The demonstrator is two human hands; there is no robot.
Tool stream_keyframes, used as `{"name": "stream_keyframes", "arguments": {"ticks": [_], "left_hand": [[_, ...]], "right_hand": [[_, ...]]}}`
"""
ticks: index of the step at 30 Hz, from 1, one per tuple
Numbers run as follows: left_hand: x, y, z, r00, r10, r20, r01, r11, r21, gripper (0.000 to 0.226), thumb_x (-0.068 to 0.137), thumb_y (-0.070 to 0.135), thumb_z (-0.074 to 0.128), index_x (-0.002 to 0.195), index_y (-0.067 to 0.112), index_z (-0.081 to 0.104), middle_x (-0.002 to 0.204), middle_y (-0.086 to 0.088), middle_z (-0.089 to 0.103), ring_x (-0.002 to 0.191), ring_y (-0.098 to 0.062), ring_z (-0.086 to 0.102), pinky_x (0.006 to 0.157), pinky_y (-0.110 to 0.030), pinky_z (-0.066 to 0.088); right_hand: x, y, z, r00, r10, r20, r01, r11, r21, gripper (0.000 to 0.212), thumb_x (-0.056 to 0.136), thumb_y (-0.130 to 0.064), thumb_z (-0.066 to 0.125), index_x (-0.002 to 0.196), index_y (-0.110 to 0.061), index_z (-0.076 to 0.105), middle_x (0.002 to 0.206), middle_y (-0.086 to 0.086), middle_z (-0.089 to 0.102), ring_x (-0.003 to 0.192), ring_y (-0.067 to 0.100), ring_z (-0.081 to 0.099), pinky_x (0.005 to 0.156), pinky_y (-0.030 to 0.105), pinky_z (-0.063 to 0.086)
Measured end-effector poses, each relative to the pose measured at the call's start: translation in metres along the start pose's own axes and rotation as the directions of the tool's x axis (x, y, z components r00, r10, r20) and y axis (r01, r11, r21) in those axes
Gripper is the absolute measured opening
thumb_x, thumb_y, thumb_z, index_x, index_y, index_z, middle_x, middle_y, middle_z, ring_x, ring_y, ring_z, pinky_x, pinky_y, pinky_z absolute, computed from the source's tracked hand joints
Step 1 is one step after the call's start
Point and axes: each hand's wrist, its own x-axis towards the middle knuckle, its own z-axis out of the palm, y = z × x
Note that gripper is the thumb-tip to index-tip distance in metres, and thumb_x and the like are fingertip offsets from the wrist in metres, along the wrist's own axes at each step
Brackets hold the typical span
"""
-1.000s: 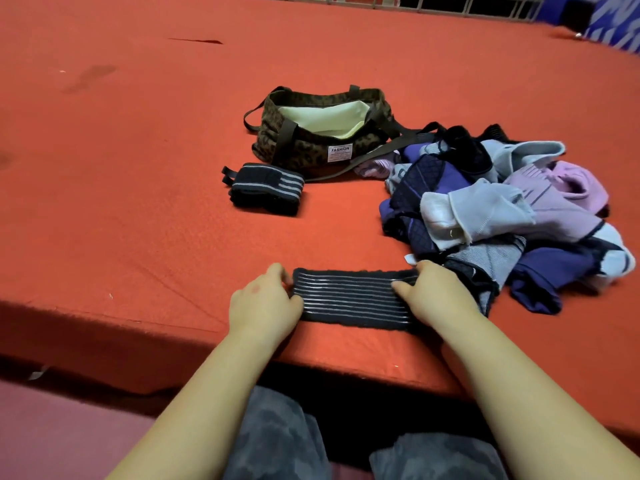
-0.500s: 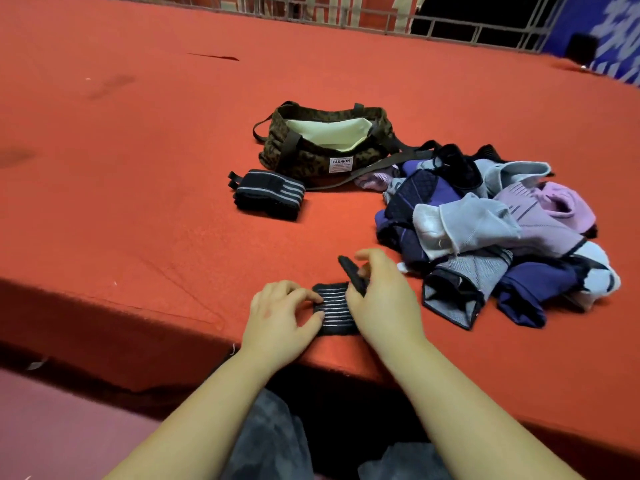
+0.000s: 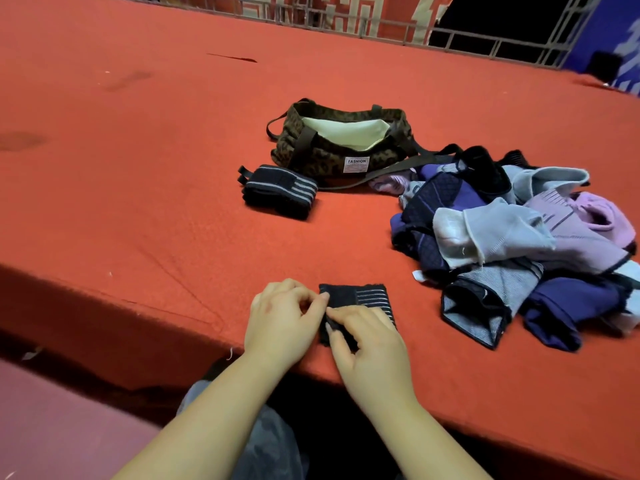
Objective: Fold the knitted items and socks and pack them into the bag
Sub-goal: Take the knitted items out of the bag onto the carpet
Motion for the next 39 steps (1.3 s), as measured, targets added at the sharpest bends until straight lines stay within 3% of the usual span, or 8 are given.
{"name": "stream_keyframes", "arguments": {"ticks": [8, 11, 14, 18, 23, 27, 31, 39], "left_hand": [[0.000, 0.001, -0.003, 0.999, -0.023, -0.023, 0.023, 1.000, 0.002, 0.017, 0.079, 0.046, 0.067, 0.076, 0.036, 0.054, 0.091, 0.019, 0.053, 0.099, -0.010, 0.046, 0.095, -0.031, 0.035], [0.000, 0.004, -0.005, 0.999, -0.038, 0.002, 0.038, 0.999, 0.025, 0.018, 0.077, 0.046, 0.068, 0.076, 0.036, 0.053, 0.095, 0.016, 0.054, 0.104, -0.014, 0.048, 0.096, -0.032, 0.035], [-0.003, 0.012, -0.009, 0.993, -0.106, 0.045, 0.102, 0.991, 0.082, 0.020, 0.073, 0.047, 0.068, 0.081, 0.035, 0.055, 0.100, 0.012, 0.047, 0.111, -0.015, 0.041, 0.100, -0.030, 0.030], [-0.013, 0.025, -0.009, 0.983, -0.177, 0.044, 0.164, 0.964, 0.208, 0.026, 0.070, 0.053, 0.062, 0.077, 0.030, 0.054, 0.103, 0.008, 0.040, 0.112, -0.016, 0.033, 0.101, -0.031, 0.023], [-0.021, 0.035, 0.000, 0.983, -0.165, 0.078, 0.139, 0.953, 0.269, 0.021, 0.081, 0.048, 0.052, 0.085, 0.028, 0.049, 0.110, 0.007, 0.043, 0.111, -0.019, 0.035, 0.098, -0.033, 0.025], [-0.010, 0.026, -0.004, 0.988, -0.153, 0.002, 0.148, 0.958, 0.245, 0.019, 0.090, 0.045, 0.046, 0.097, 0.027, 0.049, 0.110, 0.006, 0.054, 0.111, -0.020, 0.042, 0.094, -0.034, 0.027], [0.021, -0.001, -0.020, 0.975, -0.199, -0.104, 0.217, 0.954, 0.209, 0.024, 0.093, 0.040, 0.049, 0.110, 0.024, 0.051, 0.110, 0.004, 0.062, 0.113, -0.023, 0.049, 0.092, -0.036, 0.030], [0.101, -0.067, -0.045, 0.960, -0.175, -0.218, 0.207, 0.969, 0.136, 0.015, 0.092, 0.025, 0.054, 0.106, 0.018, 0.053, 0.110, -0.007, 0.063, 0.108, -0.032, 0.052, 0.089, -0.039, 0.034]], "right_hand": [[-0.001, 0.000, 0.002, 0.998, 0.000, -0.057, 0.001, 1.000, 0.015, 0.021, 0.074, -0.032, 0.055, 0.082, -0.022, 0.072, 0.087, -0.016, 0.068, 0.082, 0.007, 0.058, 0.079, 0.015, 0.041], [0.002, 0.001, 0.000, 0.982, 0.104, -0.160, -0.111, 0.993, -0.033, 0.017, 0.073, -0.033, 0.051, 0.076, -0.026, 0.066, 0.086, -0.015, 0.065, 0.084, 0.011, 0.056, 0.082, 0.022, 0.035], [0.003, 0.006, -0.003, 0.927, 0.305, -0.219, -0.343, 0.924, -0.168, 0.027, 0.070, -0.037, 0.060, 0.095, -0.027, 0.064, 0.102, -0.008, 0.060, 0.099, 0.019, 0.051, 0.087, 0.029, 0.026], [0.000, 0.008, -0.018, 0.867, 0.480, -0.130, -0.498, 0.840, -0.217, 0.048, 0.075, -0.041, 0.065, 0.119, -0.027, 0.050, 0.112, -0.005, 0.058, 0.110, 0.021, 0.047, 0.092, 0.033, 0.024], [-0.003, 0.010, -0.024, 0.878, 0.470, -0.087, -0.470, 0.882, 0.023, 0.037, 0.076, -0.021, 0.066, 0.096, -0.035, 0.039, 0.078, -0.014, 0.061, 0.089, 0.016, 0.059, 0.090, 0.034, 0.035], [0.005, 0.010, -0.020, 0.925, 0.378, -0.034, -0.377, 0.926, 0.016, 0.030, 0.079, -0.017, 0.066, 0.079, -0.036, 0.042, 0.072, -0.014, 0.059, 0.073, 0.015, 0.055, 0.085, 0.041, 0.044], [0.037, 0.007, 0.005, 0.966, 0.229, 0.117, -0.224, 0.973, -0.054, 0.011, 0.085, -0.029, 0.063, 0.093, -0.034, 0.056, 0.093, -0.016, 0.063, 0.094, 0.013, 0.055, 0.091, 0.034, 0.037], [0.111, -0.011, 0.061, 0.911, 0.104, 0.399, -0.013, 0.975, -0.223, 0.055, 0.096, -0.043, 0.042, 0.147, -0.031, 0.026, 0.151, -0.002, 0.034, 0.142, 0.015, 0.019, 0.109, 0.032, 0.016]]}}
